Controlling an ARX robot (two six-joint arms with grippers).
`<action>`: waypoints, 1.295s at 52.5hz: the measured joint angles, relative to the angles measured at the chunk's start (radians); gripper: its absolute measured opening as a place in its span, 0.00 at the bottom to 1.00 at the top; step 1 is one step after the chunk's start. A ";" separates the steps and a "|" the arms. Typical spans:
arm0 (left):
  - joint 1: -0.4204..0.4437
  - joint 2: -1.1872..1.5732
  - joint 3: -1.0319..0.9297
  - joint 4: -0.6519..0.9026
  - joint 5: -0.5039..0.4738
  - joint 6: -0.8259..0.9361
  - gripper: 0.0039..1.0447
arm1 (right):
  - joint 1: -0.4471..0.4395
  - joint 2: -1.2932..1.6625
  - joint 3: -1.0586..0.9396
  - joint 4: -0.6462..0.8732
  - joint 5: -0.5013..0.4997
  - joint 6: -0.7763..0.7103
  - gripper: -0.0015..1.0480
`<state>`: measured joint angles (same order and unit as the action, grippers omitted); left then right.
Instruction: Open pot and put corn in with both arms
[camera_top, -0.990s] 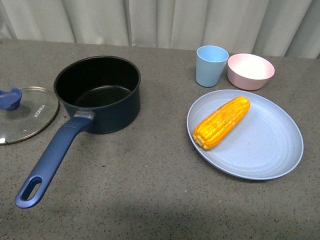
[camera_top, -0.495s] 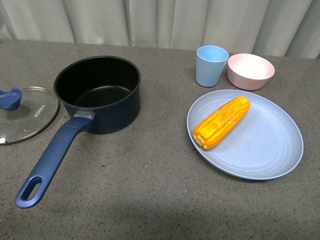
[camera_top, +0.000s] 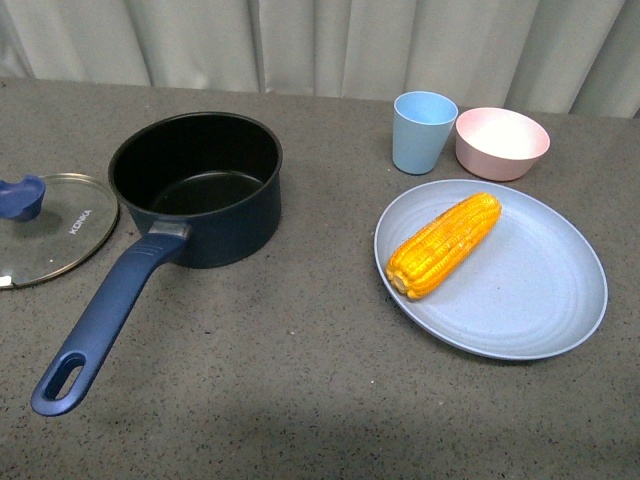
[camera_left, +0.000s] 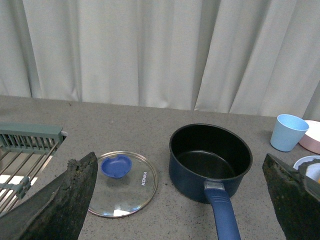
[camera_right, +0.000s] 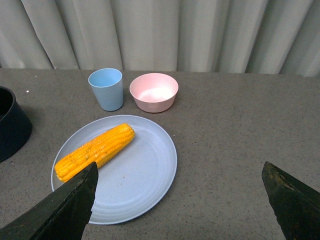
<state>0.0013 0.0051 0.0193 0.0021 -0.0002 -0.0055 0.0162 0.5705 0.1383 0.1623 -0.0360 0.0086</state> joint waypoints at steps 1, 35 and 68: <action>0.000 0.000 0.000 0.000 0.000 0.000 0.94 | 0.008 0.060 0.016 0.034 0.004 0.008 0.91; 0.000 0.000 0.000 0.000 0.000 0.000 0.94 | 0.247 1.241 0.674 -0.038 0.123 0.587 0.91; 0.000 -0.001 0.000 0.000 0.000 0.001 0.94 | 0.343 1.551 0.999 -0.285 0.137 0.866 0.91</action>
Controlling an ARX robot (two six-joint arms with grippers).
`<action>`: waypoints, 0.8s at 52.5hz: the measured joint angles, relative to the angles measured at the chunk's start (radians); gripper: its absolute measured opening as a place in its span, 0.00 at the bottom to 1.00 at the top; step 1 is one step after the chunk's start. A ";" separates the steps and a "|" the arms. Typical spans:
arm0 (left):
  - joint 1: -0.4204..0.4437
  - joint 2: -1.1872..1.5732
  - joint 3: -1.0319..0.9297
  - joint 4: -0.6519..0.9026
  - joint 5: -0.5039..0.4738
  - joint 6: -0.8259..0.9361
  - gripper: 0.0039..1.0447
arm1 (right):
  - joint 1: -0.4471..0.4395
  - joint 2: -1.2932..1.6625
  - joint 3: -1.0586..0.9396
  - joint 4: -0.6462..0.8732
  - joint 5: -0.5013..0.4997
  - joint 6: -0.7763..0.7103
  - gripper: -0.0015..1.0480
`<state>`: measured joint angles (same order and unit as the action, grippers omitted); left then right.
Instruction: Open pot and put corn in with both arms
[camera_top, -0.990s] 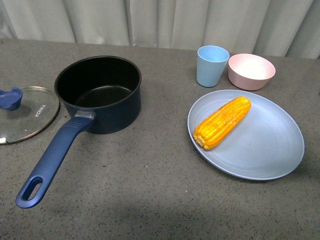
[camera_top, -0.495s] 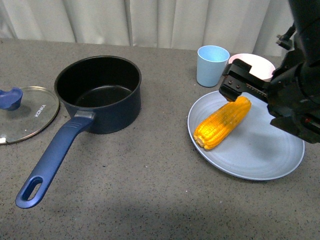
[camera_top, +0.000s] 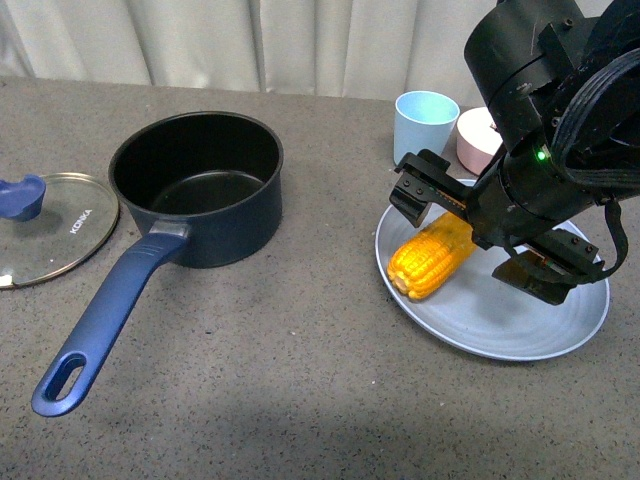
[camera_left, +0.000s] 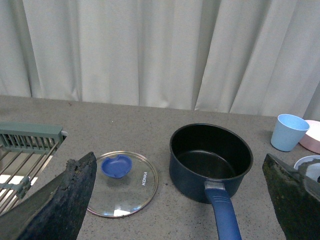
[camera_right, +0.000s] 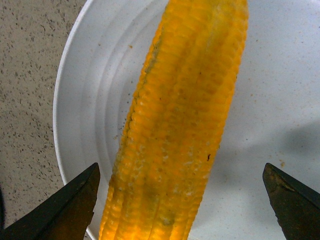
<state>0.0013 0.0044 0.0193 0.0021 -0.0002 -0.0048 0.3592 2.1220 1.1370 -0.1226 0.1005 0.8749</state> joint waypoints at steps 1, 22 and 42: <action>0.000 0.000 0.000 0.000 0.000 0.000 0.94 | 0.000 0.002 0.003 0.000 0.001 0.002 0.91; 0.000 0.000 0.000 0.000 0.000 0.000 0.94 | -0.008 0.040 0.029 0.006 -0.029 0.011 0.53; 0.000 0.000 0.000 0.000 0.000 0.000 0.94 | -0.039 -0.058 -0.087 0.127 -0.100 -0.069 0.19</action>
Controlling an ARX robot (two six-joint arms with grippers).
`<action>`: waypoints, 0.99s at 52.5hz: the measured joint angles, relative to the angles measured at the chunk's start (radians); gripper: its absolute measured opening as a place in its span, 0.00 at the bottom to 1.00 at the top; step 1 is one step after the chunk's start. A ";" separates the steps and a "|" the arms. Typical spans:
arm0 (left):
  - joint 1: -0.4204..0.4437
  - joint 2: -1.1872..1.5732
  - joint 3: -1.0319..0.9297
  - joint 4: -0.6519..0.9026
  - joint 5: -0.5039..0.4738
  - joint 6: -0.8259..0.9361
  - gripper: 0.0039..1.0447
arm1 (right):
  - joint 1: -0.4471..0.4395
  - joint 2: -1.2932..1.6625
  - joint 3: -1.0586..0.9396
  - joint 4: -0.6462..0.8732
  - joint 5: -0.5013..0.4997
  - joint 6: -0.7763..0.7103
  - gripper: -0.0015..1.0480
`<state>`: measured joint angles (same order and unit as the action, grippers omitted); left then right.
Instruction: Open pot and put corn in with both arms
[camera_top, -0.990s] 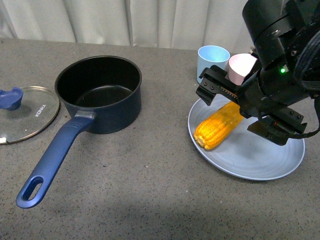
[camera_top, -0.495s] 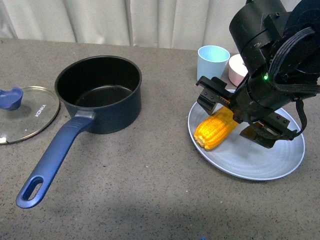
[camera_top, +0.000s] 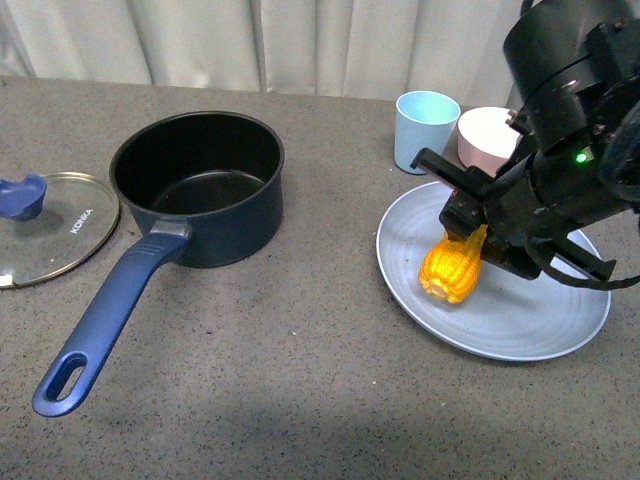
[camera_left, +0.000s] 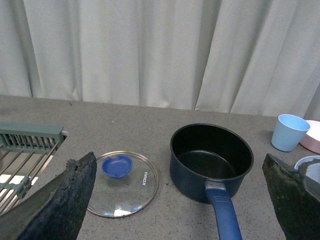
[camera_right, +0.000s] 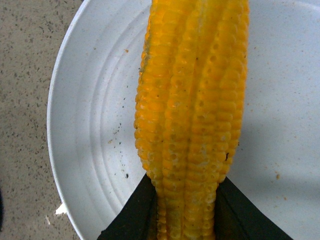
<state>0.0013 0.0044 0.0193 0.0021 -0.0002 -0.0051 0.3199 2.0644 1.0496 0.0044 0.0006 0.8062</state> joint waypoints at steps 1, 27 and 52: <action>0.000 0.000 0.000 0.000 0.000 0.000 0.94 | 0.000 -0.016 -0.009 0.016 -0.019 0.000 0.18; 0.000 0.000 0.000 0.000 0.000 0.000 0.94 | 0.193 0.032 0.305 0.056 -0.347 0.014 0.12; 0.000 0.000 0.000 0.000 0.000 0.000 0.94 | 0.271 0.211 0.572 -0.058 -0.344 0.020 0.12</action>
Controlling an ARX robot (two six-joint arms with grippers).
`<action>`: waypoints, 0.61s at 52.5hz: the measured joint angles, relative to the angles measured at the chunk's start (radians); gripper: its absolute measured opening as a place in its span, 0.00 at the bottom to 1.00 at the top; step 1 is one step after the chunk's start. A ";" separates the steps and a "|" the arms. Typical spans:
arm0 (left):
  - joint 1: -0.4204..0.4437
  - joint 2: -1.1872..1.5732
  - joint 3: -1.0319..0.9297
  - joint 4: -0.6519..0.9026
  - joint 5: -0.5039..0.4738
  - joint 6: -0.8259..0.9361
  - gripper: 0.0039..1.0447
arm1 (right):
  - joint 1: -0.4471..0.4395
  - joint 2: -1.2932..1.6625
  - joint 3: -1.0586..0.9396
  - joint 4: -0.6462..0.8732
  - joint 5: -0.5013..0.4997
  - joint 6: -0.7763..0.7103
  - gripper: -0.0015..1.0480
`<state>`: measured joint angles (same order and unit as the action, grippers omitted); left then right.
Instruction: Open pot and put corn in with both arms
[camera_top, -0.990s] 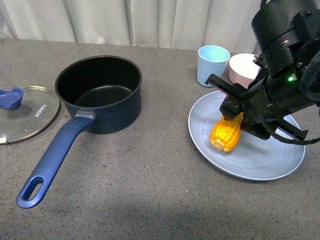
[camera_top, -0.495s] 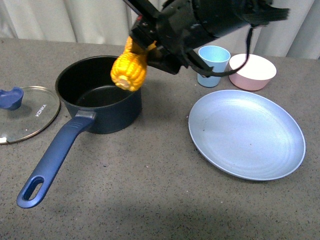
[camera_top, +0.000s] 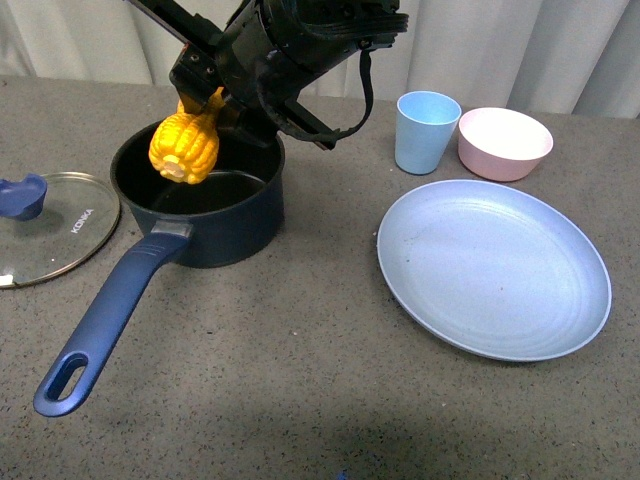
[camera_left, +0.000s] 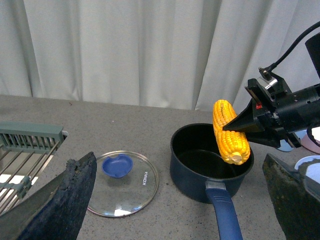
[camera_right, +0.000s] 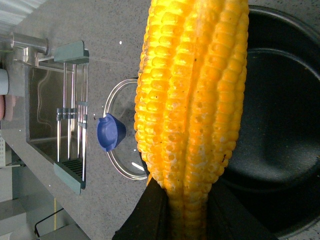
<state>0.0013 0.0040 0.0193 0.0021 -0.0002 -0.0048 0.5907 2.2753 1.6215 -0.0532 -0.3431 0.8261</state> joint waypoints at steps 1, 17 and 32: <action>0.000 0.000 0.000 0.000 0.000 0.000 0.94 | 0.002 0.001 0.001 -0.001 0.000 0.000 0.16; 0.000 0.000 0.000 0.000 0.000 0.000 0.94 | -0.005 0.002 -0.009 0.010 0.010 -0.002 0.67; 0.000 0.000 0.000 0.000 0.000 0.000 0.94 | -0.029 -0.064 -0.134 0.089 0.163 -0.096 0.91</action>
<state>0.0013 0.0040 0.0193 0.0021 -0.0002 -0.0048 0.5617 2.2112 1.4872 0.0353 -0.1799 0.7300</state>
